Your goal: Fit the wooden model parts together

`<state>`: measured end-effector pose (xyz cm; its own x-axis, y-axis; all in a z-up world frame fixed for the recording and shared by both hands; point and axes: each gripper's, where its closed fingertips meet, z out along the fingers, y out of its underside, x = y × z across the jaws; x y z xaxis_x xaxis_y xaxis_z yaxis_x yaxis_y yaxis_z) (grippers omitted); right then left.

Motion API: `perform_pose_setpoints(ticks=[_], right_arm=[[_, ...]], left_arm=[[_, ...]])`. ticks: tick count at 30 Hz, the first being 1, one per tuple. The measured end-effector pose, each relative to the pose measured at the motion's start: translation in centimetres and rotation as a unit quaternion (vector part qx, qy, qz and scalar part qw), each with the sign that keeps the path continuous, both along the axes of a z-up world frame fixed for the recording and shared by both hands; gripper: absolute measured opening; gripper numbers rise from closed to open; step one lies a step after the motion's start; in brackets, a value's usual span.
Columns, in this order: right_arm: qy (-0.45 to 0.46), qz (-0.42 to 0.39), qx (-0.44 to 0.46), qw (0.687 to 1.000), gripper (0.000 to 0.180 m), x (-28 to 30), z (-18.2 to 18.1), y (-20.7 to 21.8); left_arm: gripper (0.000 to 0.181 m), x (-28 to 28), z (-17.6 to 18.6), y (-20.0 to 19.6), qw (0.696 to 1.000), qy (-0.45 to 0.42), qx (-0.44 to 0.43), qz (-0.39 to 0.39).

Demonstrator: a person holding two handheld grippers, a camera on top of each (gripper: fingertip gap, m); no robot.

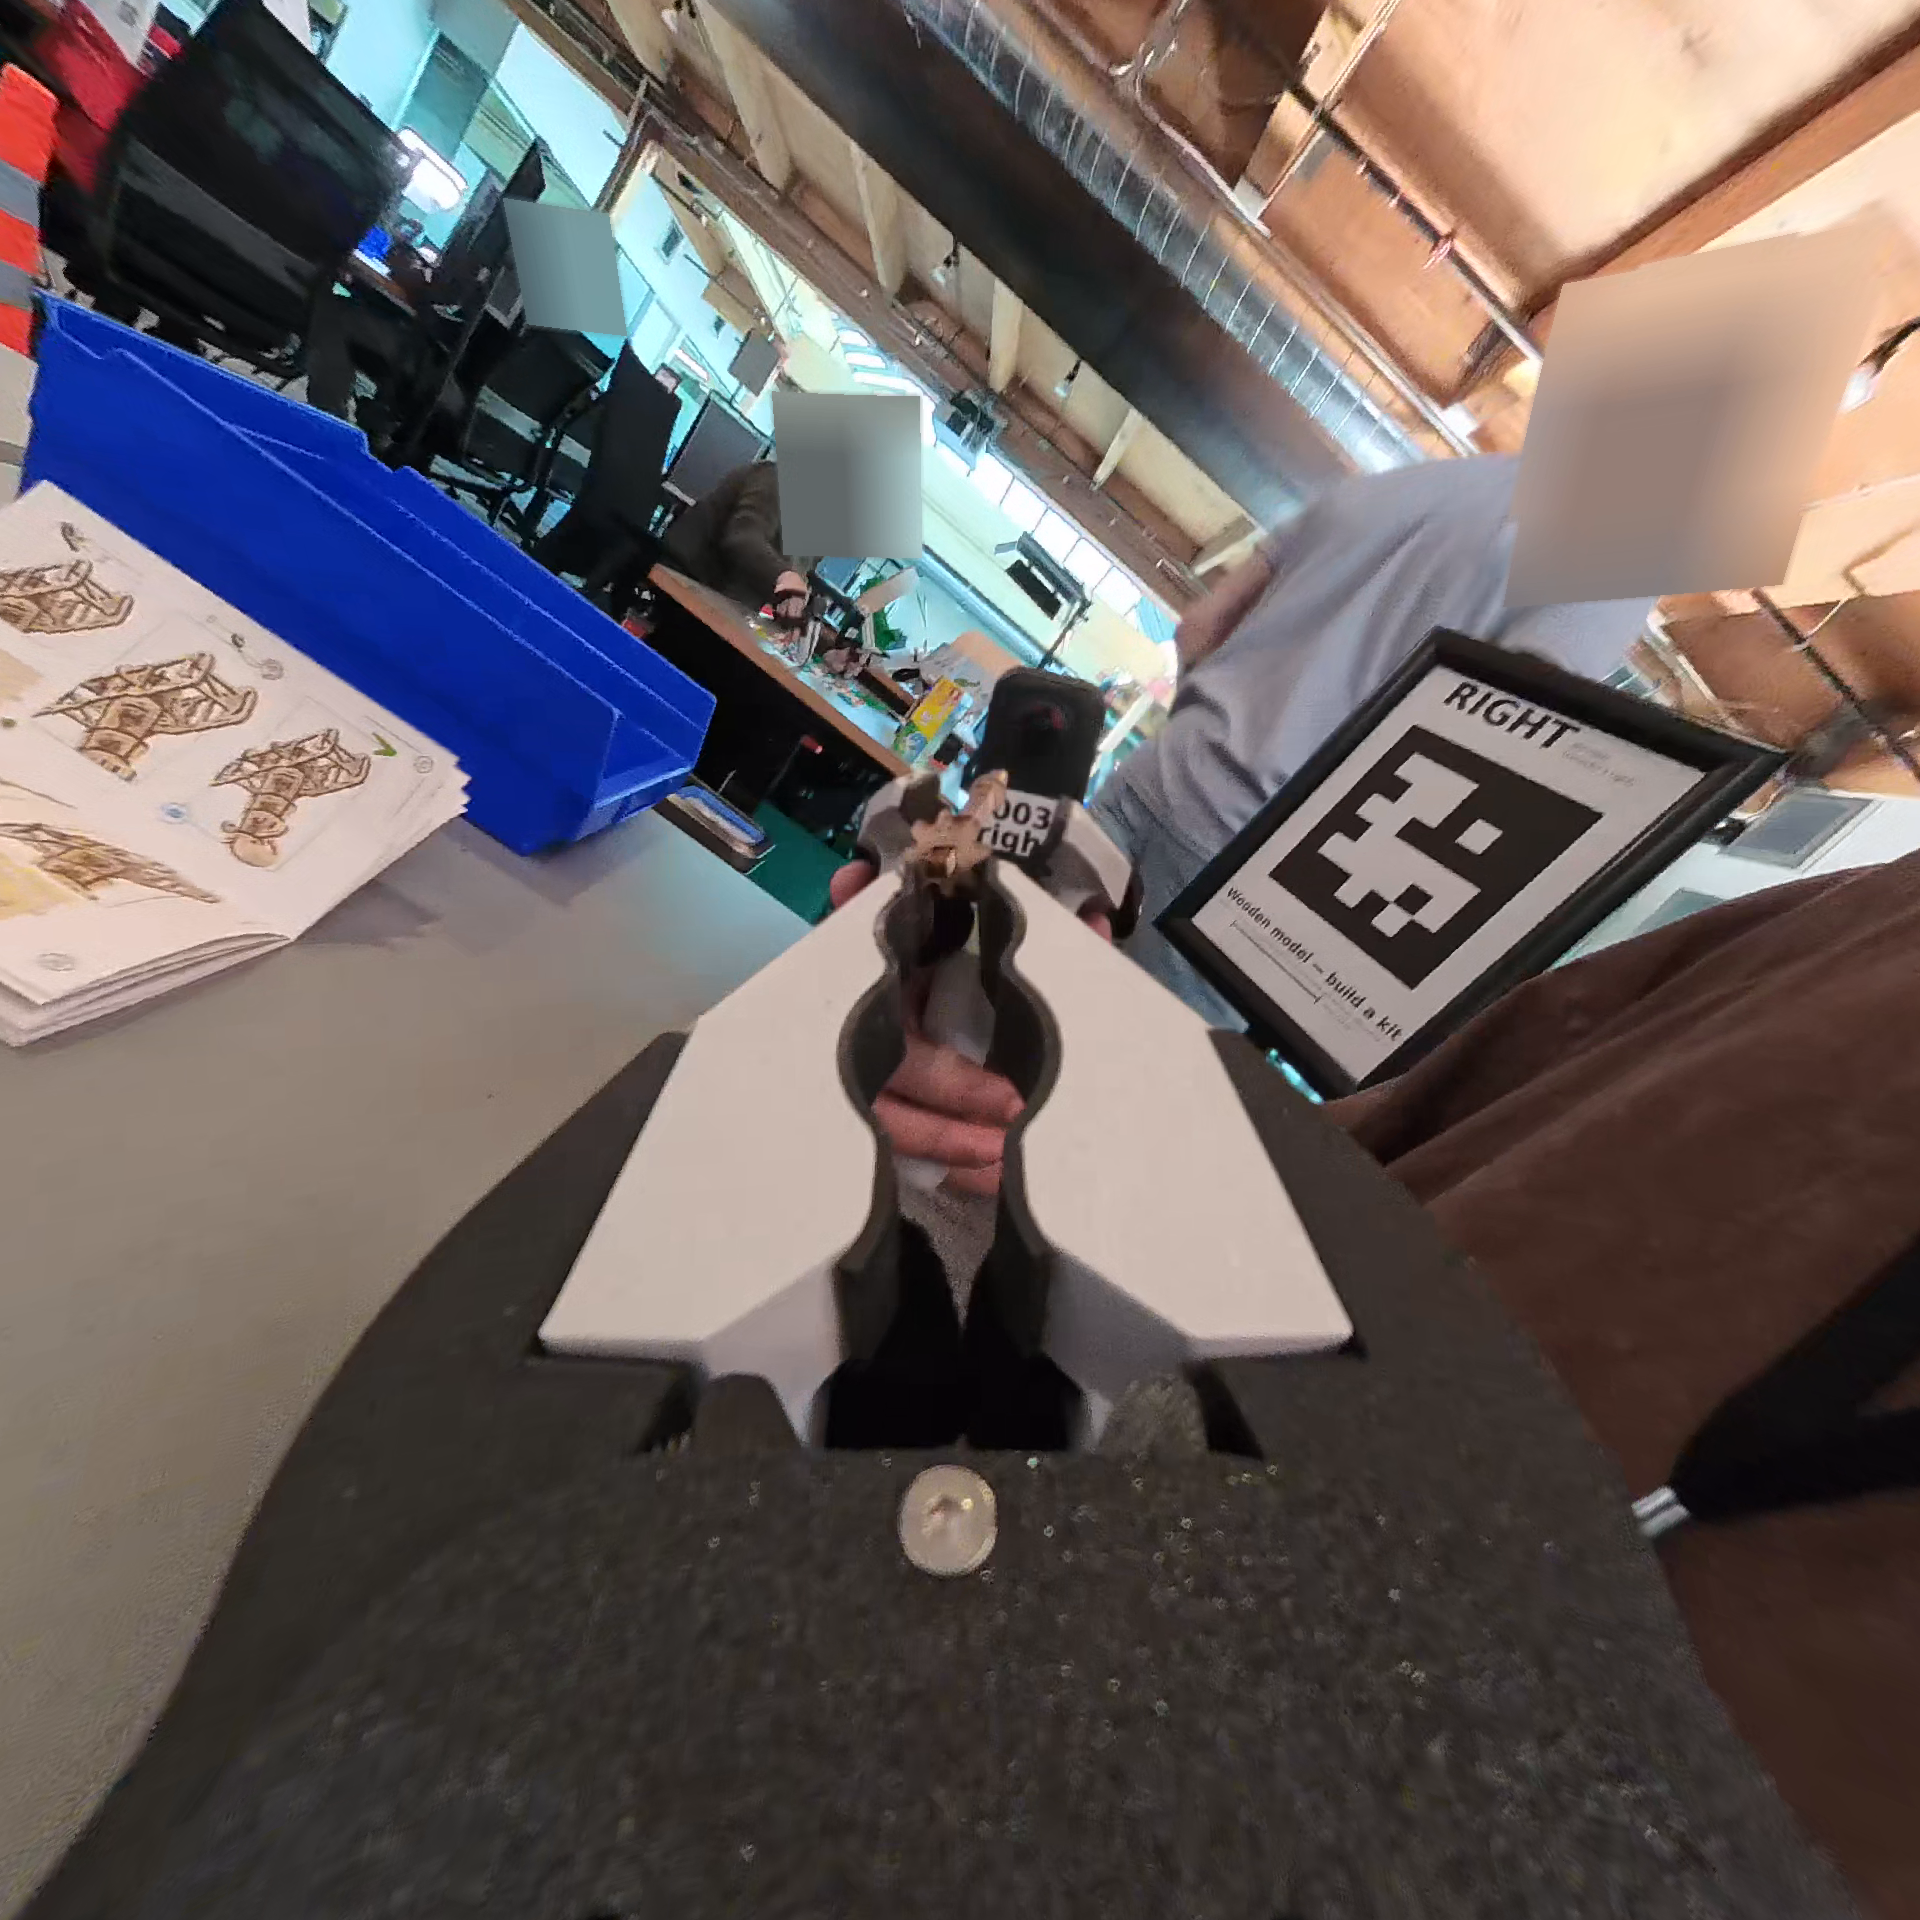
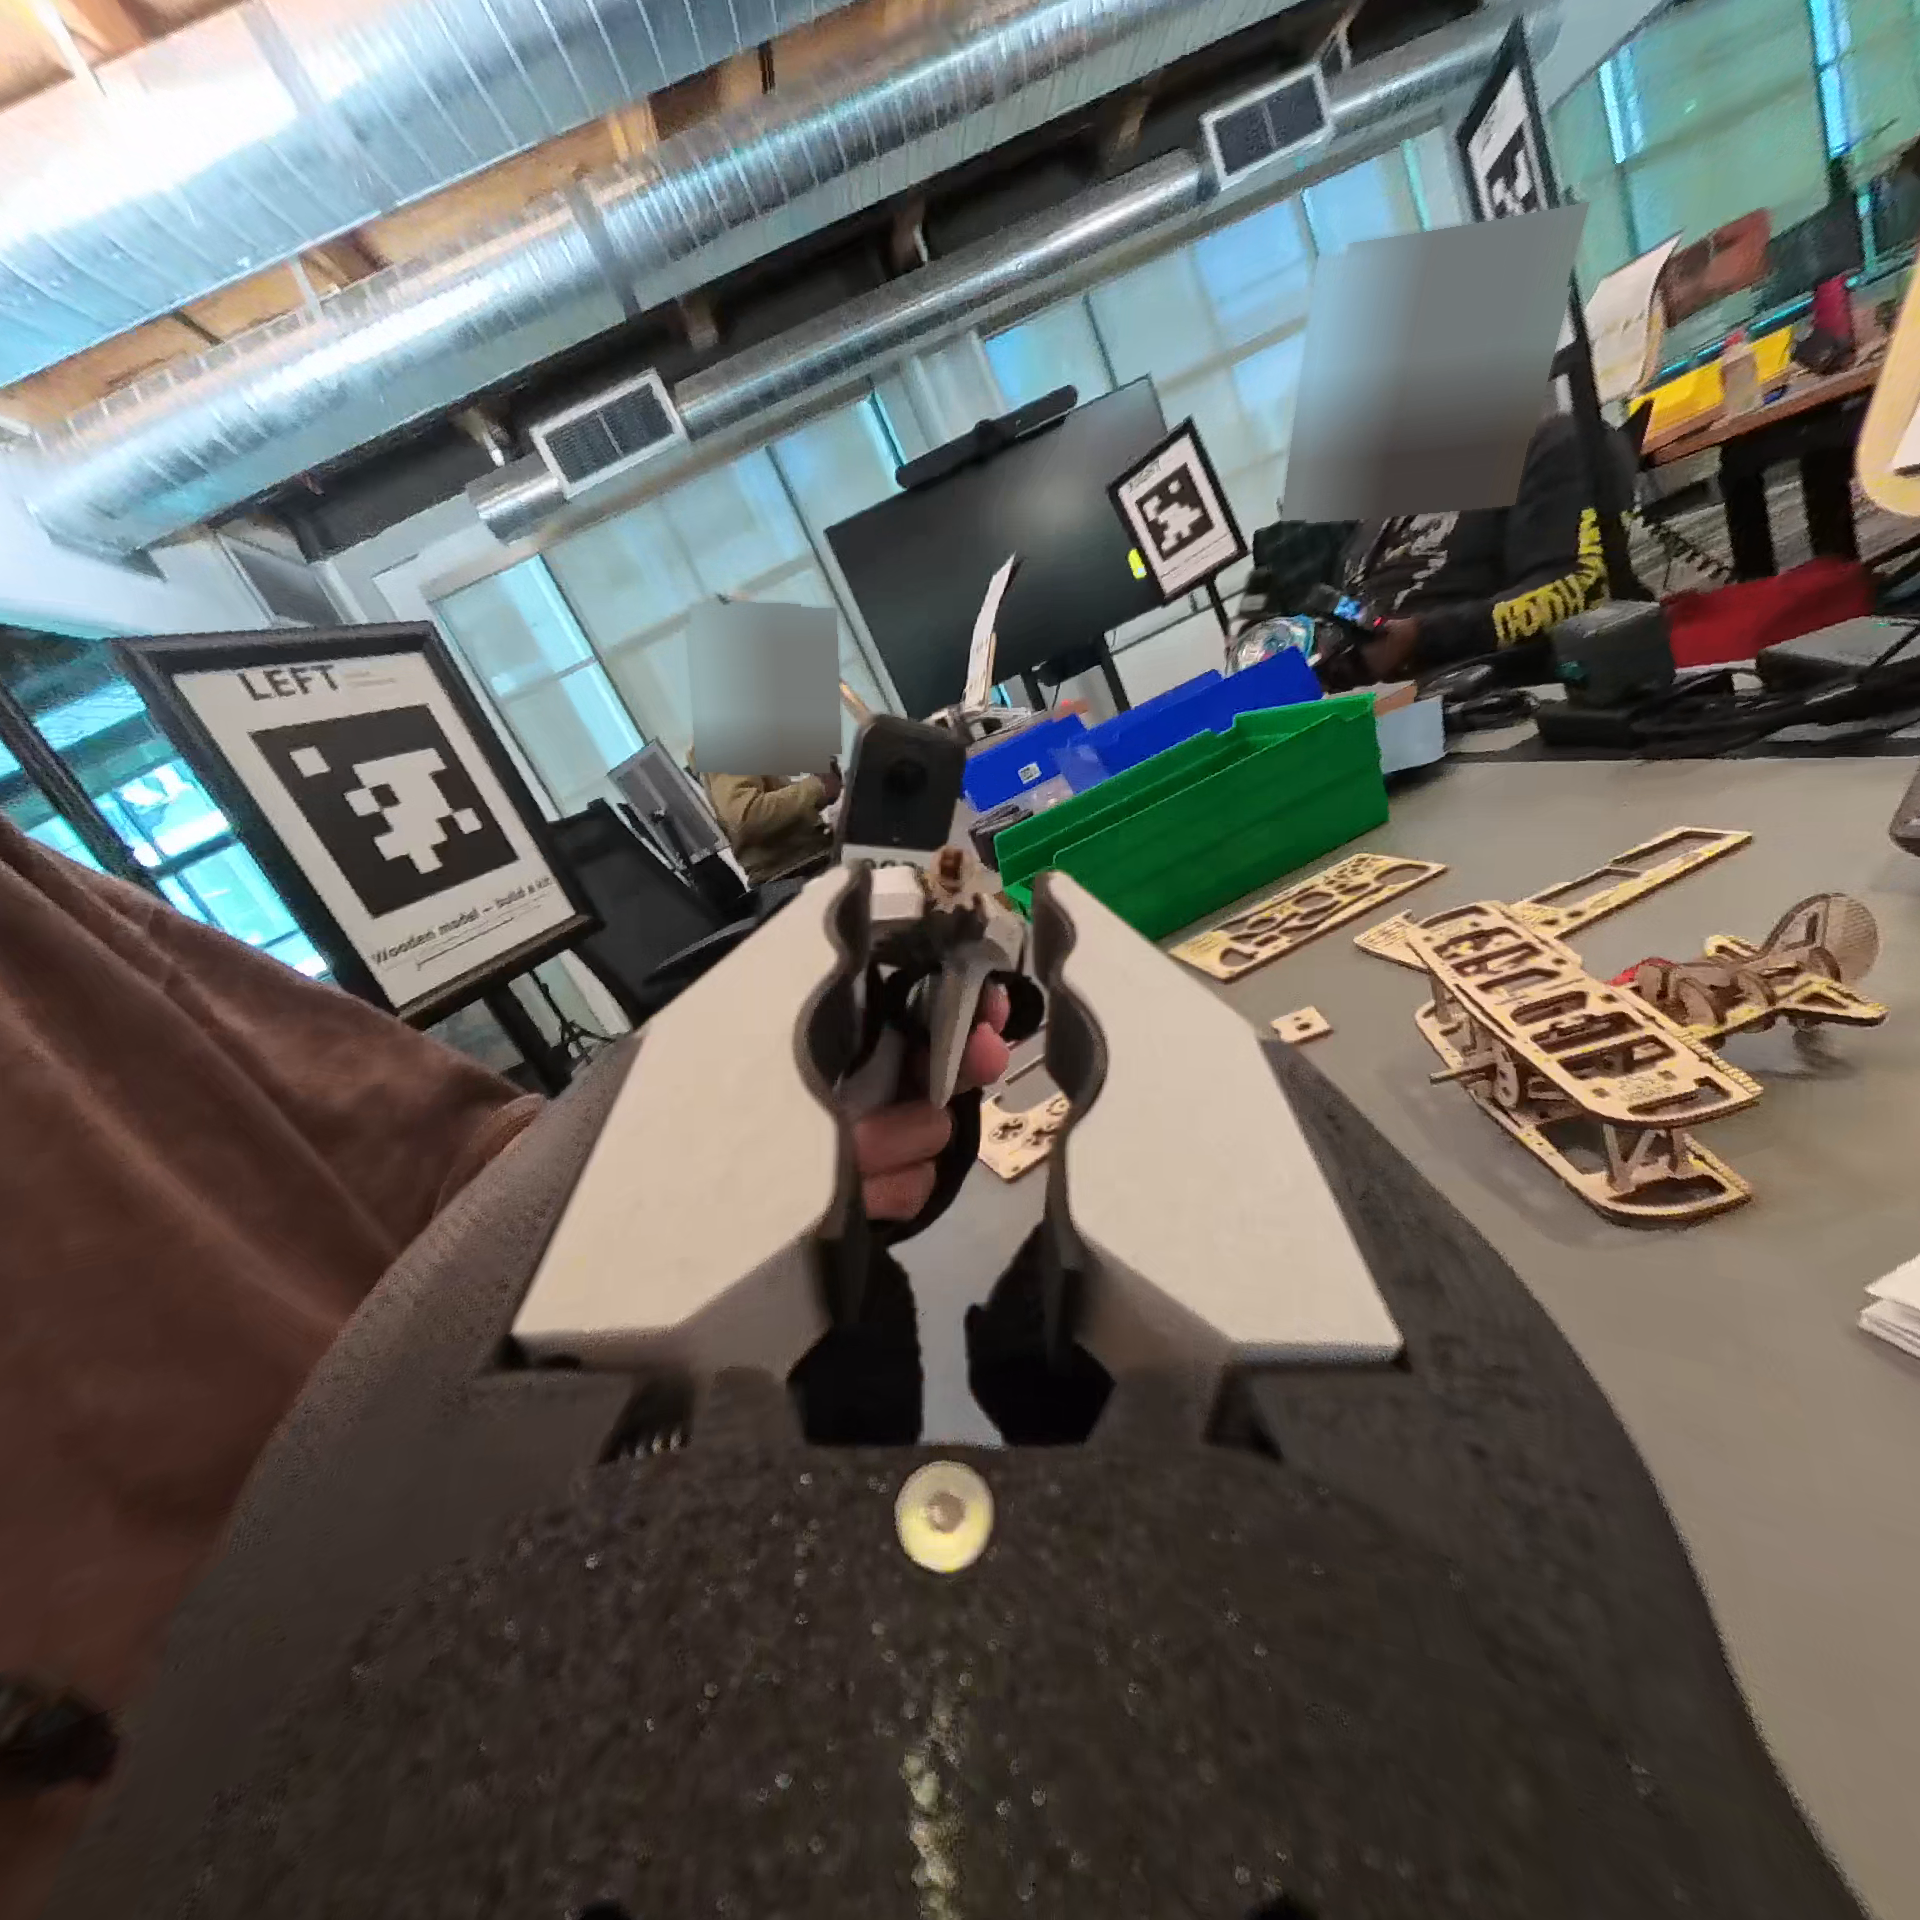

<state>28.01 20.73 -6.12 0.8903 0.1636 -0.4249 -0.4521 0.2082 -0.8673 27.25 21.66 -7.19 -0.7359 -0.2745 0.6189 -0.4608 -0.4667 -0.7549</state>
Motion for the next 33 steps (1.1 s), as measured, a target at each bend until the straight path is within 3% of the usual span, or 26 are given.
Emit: perform_pose_setpoints(ticks=[9, 12, 18, 20, 25, 29, 33], right_arm=[[-0.013, -0.018, 0.005, 1.000, 0.005, -0.1, -0.3, 0.4], [-0.024, -0.020, -0.024, 0.999, 0.004, 0.1, -0.9, 0.4], [-0.024, -0.024, -0.161, 0.986, 0.004, 2.4, -4.6, -0.1], [0.007, -0.002, -0.272, 0.962, 0.005, 3.5, -8.2, -0.8], [0.010, -0.017, -0.483, 0.875, 0.005, 5.3, -15.6, -4.3], [0.005, -0.022, -0.559, 0.829, 0.005, 5.1, -17.5, -5.3], [0.023, -0.021, -0.590, 0.807, 0.005, 5.0, -17.6, -5.3]], left_arm=[[0.008, -0.1, -0.4, -1.1, 1.000, 0.007, 0.001, -0.004], [0.008, 0.1, -0.9, -1.1, 1.000, 0.012, 0.016, 0.002], [0.017, 1.6, -4.1, -0.1, 0.981, 0.002, 0.183, 0.069], [0.032, 2.0, -5.2, 0.6, 0.963, -0.012, 0.256, 0.082], [0.043, 2.9, -8.7, 1.5, 0.923, -0.012, 0.373, 0.097], [0.043, 2.8, -9.5, 1.3, 0.913, -0.011, 0.397, 0.092], [0.040, 2.8, -9.8, 1.4, 0.903, -0.016, 0.419, 0.098]])
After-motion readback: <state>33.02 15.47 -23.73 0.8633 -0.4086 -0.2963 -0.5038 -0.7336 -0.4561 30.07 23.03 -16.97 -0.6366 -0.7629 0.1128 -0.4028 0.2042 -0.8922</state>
